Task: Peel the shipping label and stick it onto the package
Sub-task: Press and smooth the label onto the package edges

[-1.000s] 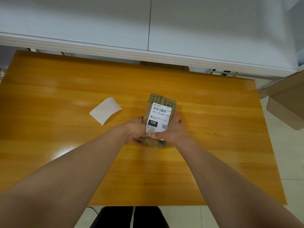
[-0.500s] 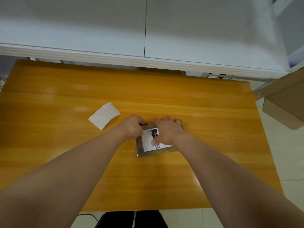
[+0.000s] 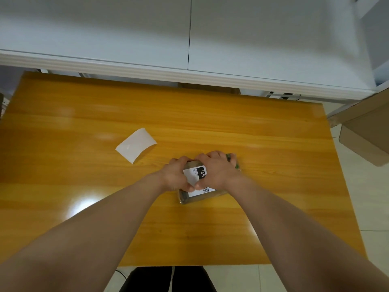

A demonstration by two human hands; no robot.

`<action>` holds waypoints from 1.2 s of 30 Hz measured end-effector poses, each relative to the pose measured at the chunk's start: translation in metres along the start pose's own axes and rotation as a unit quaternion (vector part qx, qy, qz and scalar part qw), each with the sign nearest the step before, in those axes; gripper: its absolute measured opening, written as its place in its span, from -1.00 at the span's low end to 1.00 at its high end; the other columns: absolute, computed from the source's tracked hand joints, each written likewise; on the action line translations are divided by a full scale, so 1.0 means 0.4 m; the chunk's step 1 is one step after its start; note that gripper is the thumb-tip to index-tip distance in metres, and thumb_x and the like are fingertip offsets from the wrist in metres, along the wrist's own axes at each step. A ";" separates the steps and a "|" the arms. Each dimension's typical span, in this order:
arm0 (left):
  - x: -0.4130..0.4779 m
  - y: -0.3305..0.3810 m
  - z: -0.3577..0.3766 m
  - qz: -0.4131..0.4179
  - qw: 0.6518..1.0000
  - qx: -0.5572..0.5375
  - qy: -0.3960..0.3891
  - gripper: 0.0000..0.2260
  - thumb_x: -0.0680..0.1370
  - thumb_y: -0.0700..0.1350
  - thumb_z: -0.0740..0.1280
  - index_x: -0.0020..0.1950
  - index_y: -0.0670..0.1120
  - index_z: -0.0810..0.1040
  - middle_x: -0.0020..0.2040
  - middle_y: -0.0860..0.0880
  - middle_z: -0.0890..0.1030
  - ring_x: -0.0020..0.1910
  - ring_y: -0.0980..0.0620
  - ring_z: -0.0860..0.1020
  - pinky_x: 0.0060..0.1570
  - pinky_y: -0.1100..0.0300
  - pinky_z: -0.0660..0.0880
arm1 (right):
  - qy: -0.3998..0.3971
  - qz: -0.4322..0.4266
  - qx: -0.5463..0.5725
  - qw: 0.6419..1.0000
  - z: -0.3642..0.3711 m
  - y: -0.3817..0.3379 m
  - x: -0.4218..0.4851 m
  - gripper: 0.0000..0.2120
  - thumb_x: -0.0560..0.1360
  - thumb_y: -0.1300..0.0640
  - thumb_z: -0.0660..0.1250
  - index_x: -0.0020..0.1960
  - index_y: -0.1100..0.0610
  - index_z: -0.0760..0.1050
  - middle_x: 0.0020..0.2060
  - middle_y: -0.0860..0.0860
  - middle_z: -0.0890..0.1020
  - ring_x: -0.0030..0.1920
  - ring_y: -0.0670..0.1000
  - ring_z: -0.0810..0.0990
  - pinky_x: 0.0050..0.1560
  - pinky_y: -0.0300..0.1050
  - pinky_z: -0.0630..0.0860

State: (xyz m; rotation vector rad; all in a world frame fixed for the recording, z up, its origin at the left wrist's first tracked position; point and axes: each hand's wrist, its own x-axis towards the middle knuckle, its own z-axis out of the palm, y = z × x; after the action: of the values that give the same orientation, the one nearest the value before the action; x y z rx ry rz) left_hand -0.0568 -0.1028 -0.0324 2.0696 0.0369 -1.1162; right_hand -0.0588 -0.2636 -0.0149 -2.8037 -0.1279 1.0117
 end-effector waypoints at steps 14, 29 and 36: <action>0.004 -0.007 -0.010 -0.009 0.984 -0.178 0.003 -0.63 0.60 -0.30 0.27 0.39 -0.07 0.46 0.14 -0.10 0.61 -0.04 0.01 0.57 -0.17 0.20 0.53 | 0.055 0.037 0.044 0.997 0.019 -0.009 0.004 -0.39 0.39 -0.24 0.39 0.41 -0.27 0.32 0.41 -0.02 0.37 0.50 0.08 0.14 0.48 0.33 -0.19; 0.008 -0.018 0.004 0.006 0.986 -0.163 0.035 -0.69 0.65 -0.23 0.19 0.36 -0.04 0.52 0.02 -0.13 0.62 -0.09 0.01 0.47 -0.16 0.20 0.39 | 0.095 0.118 0.154 0.976 0.033 -0.017 0.037 -0.69 0.41 -0.16 0.41 0.15 -0.31 0.60 0.15 -0.12 0.62 0.41 0.04 0.27 0.50 0.21 -0.14; -0.001 -0.006 0.010 0.011 0.988 -0.146 0.057 -0.70 0.65 -0.26 0.19 0.35 -0.12 0.53 0.08 -0.15 0.63 -0.10 0.02 0.50 -0.20 0.23 0.43 | 0.115 0.125 0.175 0.970 0.043 -0.023 0.025 -0.76 0.45 -0.14 0.37 0.11 -0.30 0.62 0.12 -0.11 0.63 0.40 0.04 0.27 0.50 0.21 -0.18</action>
State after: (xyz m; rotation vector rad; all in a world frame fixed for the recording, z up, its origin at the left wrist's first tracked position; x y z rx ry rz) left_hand -0.0607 -0.1034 -0.0351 1.8639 0.2205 -0.9173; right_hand -0.0623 -0.2513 -0.0328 -2.6200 0.4026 0.6616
